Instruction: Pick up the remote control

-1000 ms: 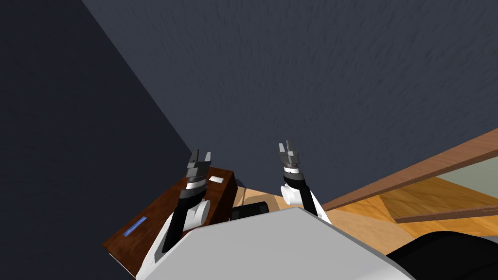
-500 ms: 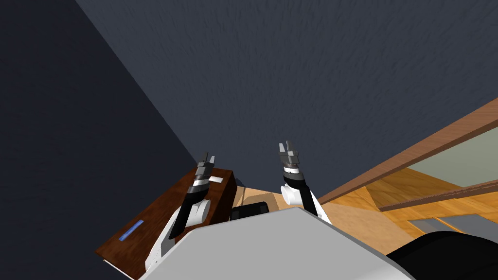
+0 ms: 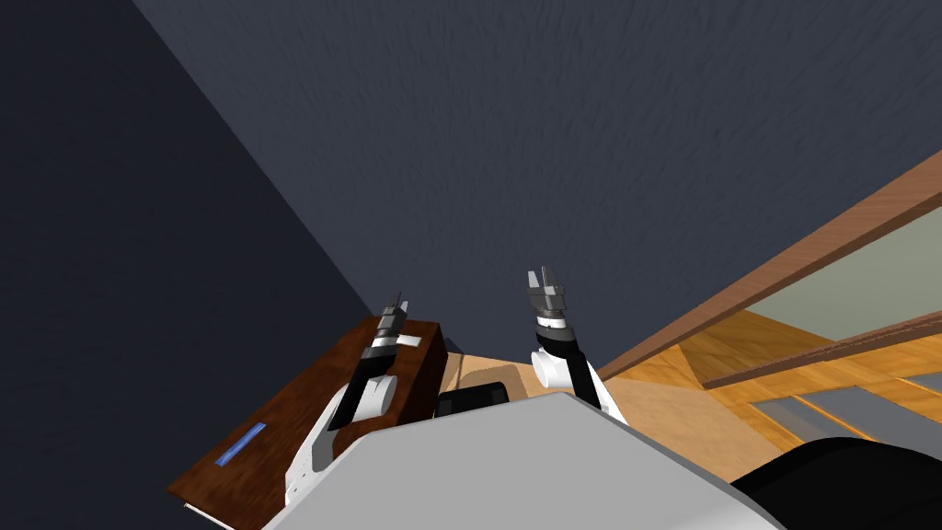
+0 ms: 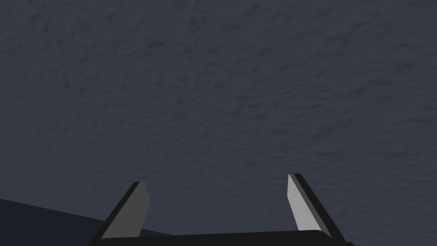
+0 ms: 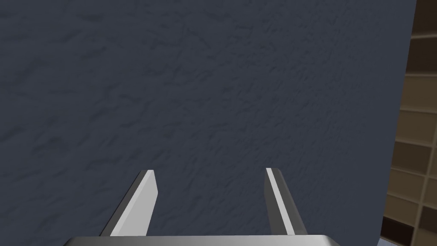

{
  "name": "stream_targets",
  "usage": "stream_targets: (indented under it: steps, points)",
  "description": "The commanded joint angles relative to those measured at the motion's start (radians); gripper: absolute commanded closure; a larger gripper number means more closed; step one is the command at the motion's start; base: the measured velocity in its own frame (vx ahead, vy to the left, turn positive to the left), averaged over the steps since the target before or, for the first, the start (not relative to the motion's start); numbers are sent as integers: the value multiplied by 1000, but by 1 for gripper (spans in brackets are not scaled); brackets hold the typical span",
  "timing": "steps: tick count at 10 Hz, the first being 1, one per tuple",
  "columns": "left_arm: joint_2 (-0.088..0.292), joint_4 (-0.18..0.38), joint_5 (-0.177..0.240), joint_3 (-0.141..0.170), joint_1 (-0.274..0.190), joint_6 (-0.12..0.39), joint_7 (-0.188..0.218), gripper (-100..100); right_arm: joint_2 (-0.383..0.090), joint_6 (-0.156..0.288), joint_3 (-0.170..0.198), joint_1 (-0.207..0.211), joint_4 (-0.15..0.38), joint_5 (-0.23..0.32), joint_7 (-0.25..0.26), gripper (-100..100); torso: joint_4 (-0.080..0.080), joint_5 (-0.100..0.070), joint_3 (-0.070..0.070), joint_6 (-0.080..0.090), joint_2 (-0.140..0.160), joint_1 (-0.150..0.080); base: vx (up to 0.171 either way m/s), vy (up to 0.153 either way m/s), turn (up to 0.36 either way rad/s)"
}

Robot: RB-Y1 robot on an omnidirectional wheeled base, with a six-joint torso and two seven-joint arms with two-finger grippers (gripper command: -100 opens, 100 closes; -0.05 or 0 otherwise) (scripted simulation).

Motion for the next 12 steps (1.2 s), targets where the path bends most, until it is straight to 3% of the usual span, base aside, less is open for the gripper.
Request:
stream_targets:
  steps: [1,4,6,8,9,10,11,12]
  points:
    - [18,50,19,6,-26,38,-20,-100,0,0,0,0,0,0,0,0,0,0,0,0,0,0,-1,8,-71]
    - [33,117,38,11,-46,74,-40,-100,0,0,0,0,0,0,0,0,0,0,0,0,-1,0,1,12,-44]
    - [63,199,76,18,-88,139,-84,-100,0,0,0,0,0,0,0,0,0,0,-1,0,-1,0,7,15,-82]
    - [76,257,96,22,-109,186,-106,-100,0,0,0,0,0,0,0,0,0,0,-1,0,-1,0,11,14,-54]
    - [76,283,96,22,-109,186,-106,-100,0,0,0,0,0,0,0,0,0,0,-1,0,-1,0,10,12,-30]
    - [90,317,116,25,-129,225,-129,-100,0,0,0,0,0,0,0,0,0,0,-1,0,-1,0,12,11,-54]
    - [90,340,116,25,-129,225,-129,-100,0,0,0,0,0,0,0,0,0,0,-1,0,-1,0,12,11,-34]
    - [103,371,137,28,-150,265,-152,-100,0,0,0,0,0,0,0,0,0,0,-1,0,-1,0,17,10,-47]
